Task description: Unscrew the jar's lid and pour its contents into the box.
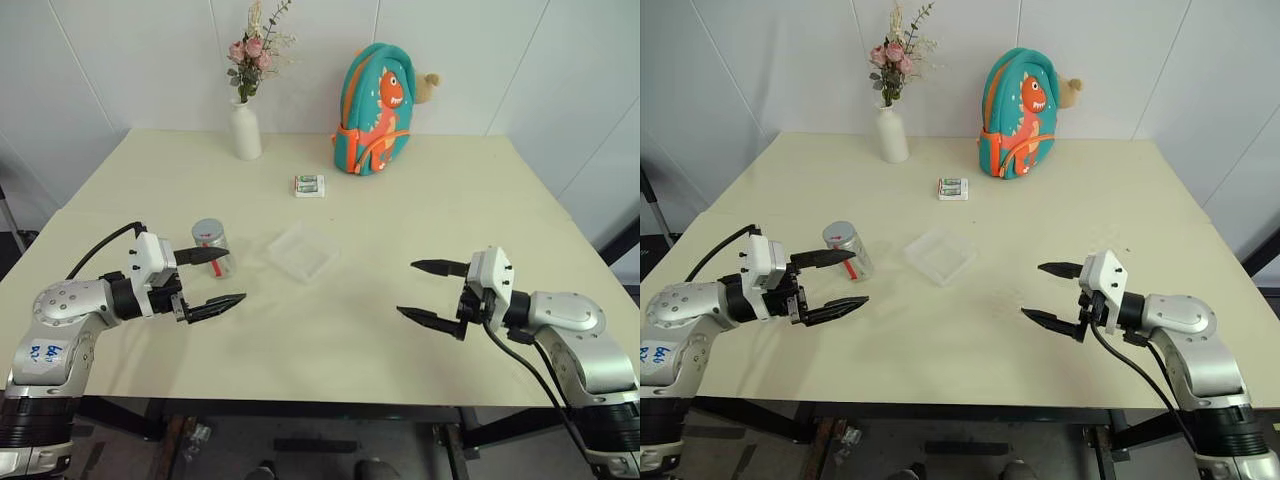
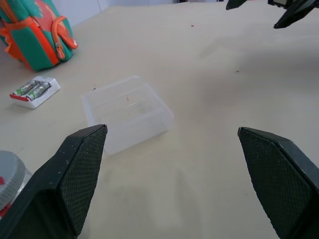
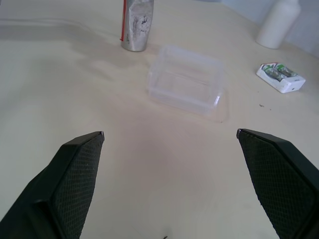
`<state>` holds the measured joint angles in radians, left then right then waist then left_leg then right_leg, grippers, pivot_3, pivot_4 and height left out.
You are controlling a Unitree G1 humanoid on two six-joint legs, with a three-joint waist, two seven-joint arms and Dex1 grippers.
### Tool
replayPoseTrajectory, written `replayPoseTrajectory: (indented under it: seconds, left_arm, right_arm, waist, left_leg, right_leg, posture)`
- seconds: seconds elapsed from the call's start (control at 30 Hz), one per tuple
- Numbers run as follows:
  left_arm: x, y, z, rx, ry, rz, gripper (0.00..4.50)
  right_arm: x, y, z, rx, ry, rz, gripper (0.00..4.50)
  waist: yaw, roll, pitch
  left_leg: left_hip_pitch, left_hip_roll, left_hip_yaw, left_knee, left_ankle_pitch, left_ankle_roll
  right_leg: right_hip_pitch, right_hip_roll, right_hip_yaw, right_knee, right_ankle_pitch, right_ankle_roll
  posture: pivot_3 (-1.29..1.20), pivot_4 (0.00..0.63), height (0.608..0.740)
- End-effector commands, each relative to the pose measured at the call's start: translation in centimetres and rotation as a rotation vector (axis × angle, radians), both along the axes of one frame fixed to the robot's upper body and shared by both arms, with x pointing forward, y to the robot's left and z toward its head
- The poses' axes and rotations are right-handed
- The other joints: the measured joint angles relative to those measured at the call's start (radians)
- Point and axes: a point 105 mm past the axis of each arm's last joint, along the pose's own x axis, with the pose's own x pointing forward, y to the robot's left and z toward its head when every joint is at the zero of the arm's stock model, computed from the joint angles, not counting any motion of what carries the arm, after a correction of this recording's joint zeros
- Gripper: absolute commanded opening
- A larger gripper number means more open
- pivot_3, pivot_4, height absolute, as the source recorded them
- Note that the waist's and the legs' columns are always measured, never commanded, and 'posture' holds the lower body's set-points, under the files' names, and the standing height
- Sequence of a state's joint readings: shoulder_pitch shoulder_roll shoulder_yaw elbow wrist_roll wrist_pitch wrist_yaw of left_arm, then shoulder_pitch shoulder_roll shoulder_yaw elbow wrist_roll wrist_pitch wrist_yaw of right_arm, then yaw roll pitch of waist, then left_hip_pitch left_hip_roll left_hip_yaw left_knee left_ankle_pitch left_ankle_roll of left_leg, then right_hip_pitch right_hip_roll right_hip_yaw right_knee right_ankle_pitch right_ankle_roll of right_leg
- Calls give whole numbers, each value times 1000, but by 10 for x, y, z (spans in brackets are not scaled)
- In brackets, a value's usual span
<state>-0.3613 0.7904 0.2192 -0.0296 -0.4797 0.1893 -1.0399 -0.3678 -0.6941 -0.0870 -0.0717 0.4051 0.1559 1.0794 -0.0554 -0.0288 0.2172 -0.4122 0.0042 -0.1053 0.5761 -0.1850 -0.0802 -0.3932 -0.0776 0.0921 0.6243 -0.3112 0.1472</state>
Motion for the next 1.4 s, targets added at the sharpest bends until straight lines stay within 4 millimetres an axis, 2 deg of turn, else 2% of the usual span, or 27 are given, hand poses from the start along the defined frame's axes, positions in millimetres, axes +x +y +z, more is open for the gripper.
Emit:
replayPoseTrajectory:
  seconds: [0.03,0.2,0.37,0.47,0.53,0.6,0.67,0.77,0.83,0.9,1.03,1.17,1.27,1.4]
  left_arm:
    - [-6,3,7,-1,-50,24,4473]
    - [-17,12,-9,-4,-42,126,4473]
    - [-31,50,-26,-185,-82,572,4473]
    - [-34,61,-26,-245,-115,717,4473]
    - [-25,68,-27,-296,-145,855,4473]
    - [-15,68,-24,-339,-168,916,4473]
    - [-11,65,-24,-354,-170,916,4473]
    - [8,47,-30,-381,-139,869,4473]
    - [16,42,-34,-389,-120,844,4473]
    - [20,40,-35,-392,-113,830,4473]
    - [37,33,-36,-396,-109,805,4473]
    - [46,37,-35,-393,-132,836,4473]
    - [64,29,-31,-403,-128,812,4473]
    - [78,20,-30,-392,-125,788,4473]
  right_arm:
    - [3,7,19,23,-67,24,4500]
    - [8,17,22,32,-72,69,4500]
    - [18,40,37,93,-94,152,4500]
    - [19,50,45,122,-105,183,4500]
    - [22,58,52,142,-127,211,4500]
    - [23,63,57,143,-145,228,4500]
    - [22,65,58,149,-154,231,4500]
    - [18,64,72,177,-179,234,4500]
    - [15,65,76,179,-189,234,4500]
    - [12,65,76,181,-189,233,4500]
    - [3,68,76,191,-184,237,4500]
    - [-1,69,76,195,-178,233,4500]
    - [-3,69,76,202,-174,228,4500]
    - [-6,72,77,211,-172,229,4500]
  waist:
    - [-2,0,0]
    - [-1,0,0]
    - [-1,0,0]
    - [10,0,0]
    - [18,0,0]
    - [26,0,0]
    - [27,-1,-1]
    - [29,-1,-1]
    - [28,-1,-1]
    - [23,-1,-1]
    - [25,-1,-1]
    - [22,-1,-1]
    - [27,-1,-1]
    - [28,-1,-1]
  left_leg:
    - [0,0,1,0,0,0]
    - [3,1,4,-1,0,0]
    - [3,2,6,0,-3,0]
    - [4,4,5,2,-3,0]
    - [4,4,5,3,-3,0]
    - [4,3,5,5,-2,0]
    - [4,3,5,7,-2,0]
    - [4,2,6,7,-2,0]
    - [4,2,6,7,-2,0]
    - [4,3,6,5,-2,0]
    - [4,7,6,3,-3,-2]
    - [4,9,6,3,-4,-3]
    - [4,9,6,3,-4,-3]
    - [4,9,6,5,-4,-3]
  right_leg:
    - [0,0,1,0,0,0]
    - [0,0,4,0,0,0]
    - [0,0,6,1,0,1]
    - [0,2,5,2,0,1]
    - [1,3,4,2,0,0]
    - [3,3,6,1,-2,-6]
    - [3,3,6,0,-2,-7]
    - [5,3,6,-2,-2,-7]
    - [4,3,6,-2,0,-5]
    - [3,3,6,-2,3,1]
    - [1,8,6,0,2,0]
    - [0,10,6,1,2,0]
    - [0,10,6,1,2,0]
    - [1,10,6,1,3,0]
  posture:
    - [0,150,740]
    - [0,150,740]
    - [0,150,740]
    - [0,150,740]
    - [0,150,740]
    - [0,150,740]
    - [0,150,740]
    - [0,150,740]
    - [0,150,740]
    - [0,150,740]
    - [0,150,740]
    - [0,150,740]
    - [0,150,740]
    - [0,150,740]
